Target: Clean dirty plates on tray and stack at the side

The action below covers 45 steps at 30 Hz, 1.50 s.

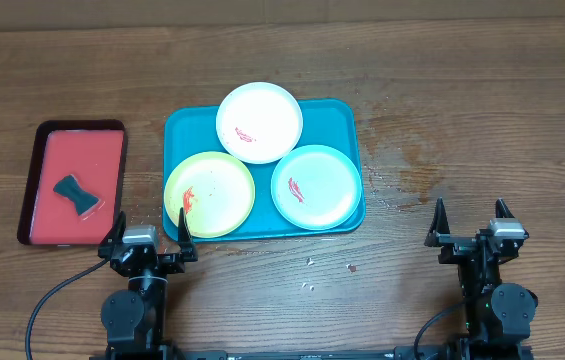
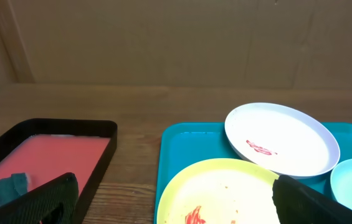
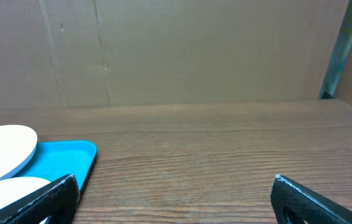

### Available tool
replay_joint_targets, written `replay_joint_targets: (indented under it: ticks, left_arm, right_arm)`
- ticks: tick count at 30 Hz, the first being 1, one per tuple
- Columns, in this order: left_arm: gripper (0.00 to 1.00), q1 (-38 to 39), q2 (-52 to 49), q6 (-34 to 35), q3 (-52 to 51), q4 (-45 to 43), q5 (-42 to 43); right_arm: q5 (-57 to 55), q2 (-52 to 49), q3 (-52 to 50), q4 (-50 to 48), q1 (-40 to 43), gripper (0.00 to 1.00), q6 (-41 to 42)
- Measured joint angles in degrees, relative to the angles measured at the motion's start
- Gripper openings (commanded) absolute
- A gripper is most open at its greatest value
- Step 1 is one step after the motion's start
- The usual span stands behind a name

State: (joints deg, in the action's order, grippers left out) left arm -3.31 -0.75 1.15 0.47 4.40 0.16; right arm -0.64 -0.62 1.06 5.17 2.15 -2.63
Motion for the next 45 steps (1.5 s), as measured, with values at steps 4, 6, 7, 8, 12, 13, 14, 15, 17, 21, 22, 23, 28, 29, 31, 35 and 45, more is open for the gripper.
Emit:
replay_joint_targets:
  ticks: [4,6,7,8,12,13,14,15,17,21,22,23,28,29,31,35,45]
  left_arm:
    - [1.0,0.0,0.0,0.0,0.0,0.0,0.0]
    - [1.0,0.0,0.0,-0.02,0.02,0.0,0.0]
    - [1.0,0.0,0.0,-0.02,0.0,0.0,0.02]
    - [1.0,0.02,0.0,-0.02,0.0,0.0,0.0]
    - [1.0,0.0,0.0,-0.02,0.02,0.0,0.02]
    - [1.0,0.0,0.0,0.0,0.0,0.0,0.02]
    - [1.0,0.0,0.0,-0.02,0.02,0.0,0.0]
    - [1.0,0.0,0.0,0.0,0.0,0.0,0.0]
    - [1.0,0.0,0.0,0.0,0.0,0.0,0.0]
    - [1.0,0.0,0.0,-0.02,0.0,0.0,0.02]
    - [1.0,0.02,0.0,-0.02,0.02,0.0,0.02]
    - [1.0,0.0,0.0,-0.02,0.0,0.0,0.0]
    - [1.0,0.02,0.0,-0.02,0.0,0.0,0.02]
    - [1.0,0.0,0.0,-0.02,0.02,0.0,0.02]
    - [1.0,0.0,0.0,0.0,0.02,0.0,0.0]
    - [1.0,0.0,0.0,-0.02,0.02,0.0,0.02]
    - [1.0,0.02,0.0,-0.07,0.0,-3.45,1.14]
  right_arm:
    - [0.0,0.0,0.0,-0.02,0.0,1.0,0.02]
    - [0.0,0.0,0.0,0.0,0.0,1.0,0.04]
    - [0.02,0.0,0.0,-0.02,0.0,1.0,0.02]
    - [0.02,0.0,0.0,-0.02,0.0,1.0,0.0]
    - [0.0,0.0,0.0,-0.02,0.0,1.0,0.04]
    - [0.0,0.0,0.0,-0.02,0.0,1.0,0.02]
    - [0.02,0.0,0.0,-0.02,0.0,1.0,0.02]
    - [0.0,0.0,0.0,0.0,0.0,1.0,0.04]
    - [0.0,0.0,0.0,0.0,0.0,1.0,0.02]
    - [0.0,0.0,0.0,0.0,0.0,1.0,0.0]
    - [0.0,0.0,0.0,-0.02,0.0,1.0,0.02]
    - [0.0,0.0,0.0,0.0,0.0,1.0,0.02]
    - [0.0,0.0,0.0,0.0,0.0,1.0,0.0]
    - [-0.02,0.0,0.0,0.0,0.0,1.0,0.02]
    - [0.0,0.0,0.0,0.0,0.0,1.0,0.02]
    - [-0.02,0.0,0.0,0.0,0.0,1.0,0.04]
    - [0.02,0.0,0.0,-0.02,0.0,1.0,0.02]
